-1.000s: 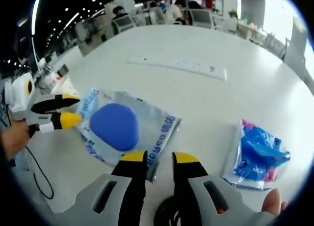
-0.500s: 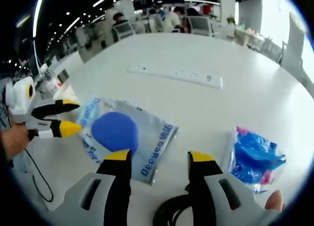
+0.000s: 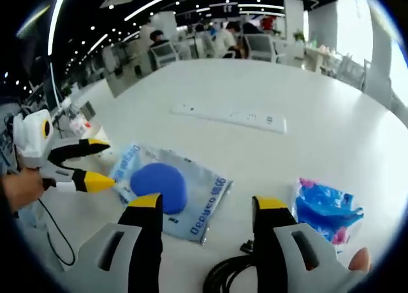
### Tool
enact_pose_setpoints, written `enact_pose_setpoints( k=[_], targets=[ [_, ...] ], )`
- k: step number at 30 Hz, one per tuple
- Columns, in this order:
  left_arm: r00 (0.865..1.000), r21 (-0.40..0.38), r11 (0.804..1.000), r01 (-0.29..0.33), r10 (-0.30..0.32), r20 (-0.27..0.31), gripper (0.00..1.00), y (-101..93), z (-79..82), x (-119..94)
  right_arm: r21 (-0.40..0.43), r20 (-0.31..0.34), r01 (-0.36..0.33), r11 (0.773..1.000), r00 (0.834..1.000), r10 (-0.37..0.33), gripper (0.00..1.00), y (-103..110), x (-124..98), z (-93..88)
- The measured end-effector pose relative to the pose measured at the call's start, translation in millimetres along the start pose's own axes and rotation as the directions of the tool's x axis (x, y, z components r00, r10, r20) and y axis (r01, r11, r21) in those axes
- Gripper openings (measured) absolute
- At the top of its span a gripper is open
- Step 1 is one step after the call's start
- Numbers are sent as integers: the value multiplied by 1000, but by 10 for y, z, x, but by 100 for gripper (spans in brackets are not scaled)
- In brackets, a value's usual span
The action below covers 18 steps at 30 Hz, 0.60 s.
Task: Arrange the tabletop items into an orderly group along one side of the table until the central work area is clear of visible clutter.
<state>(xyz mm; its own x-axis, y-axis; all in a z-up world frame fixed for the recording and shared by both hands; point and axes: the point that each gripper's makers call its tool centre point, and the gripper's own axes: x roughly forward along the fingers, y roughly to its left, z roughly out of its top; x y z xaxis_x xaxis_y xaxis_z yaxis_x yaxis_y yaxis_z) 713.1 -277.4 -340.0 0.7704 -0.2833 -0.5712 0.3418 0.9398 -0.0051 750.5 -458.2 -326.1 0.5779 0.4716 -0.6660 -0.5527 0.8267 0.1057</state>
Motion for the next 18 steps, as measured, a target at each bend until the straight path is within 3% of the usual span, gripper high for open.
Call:
enact_pose_setpoints(
  k=[9,18],
  targets=[
    [999,23,1000,13,-14,44,57,-102,230,-102,-16,83,26,1000,996,-24,56,-120,-327,231],
    [996,40,998,40,-43,82,57,-280,358,-217,-24,131,88,996,988,-84,56,-361,-785,198]
  ],
)
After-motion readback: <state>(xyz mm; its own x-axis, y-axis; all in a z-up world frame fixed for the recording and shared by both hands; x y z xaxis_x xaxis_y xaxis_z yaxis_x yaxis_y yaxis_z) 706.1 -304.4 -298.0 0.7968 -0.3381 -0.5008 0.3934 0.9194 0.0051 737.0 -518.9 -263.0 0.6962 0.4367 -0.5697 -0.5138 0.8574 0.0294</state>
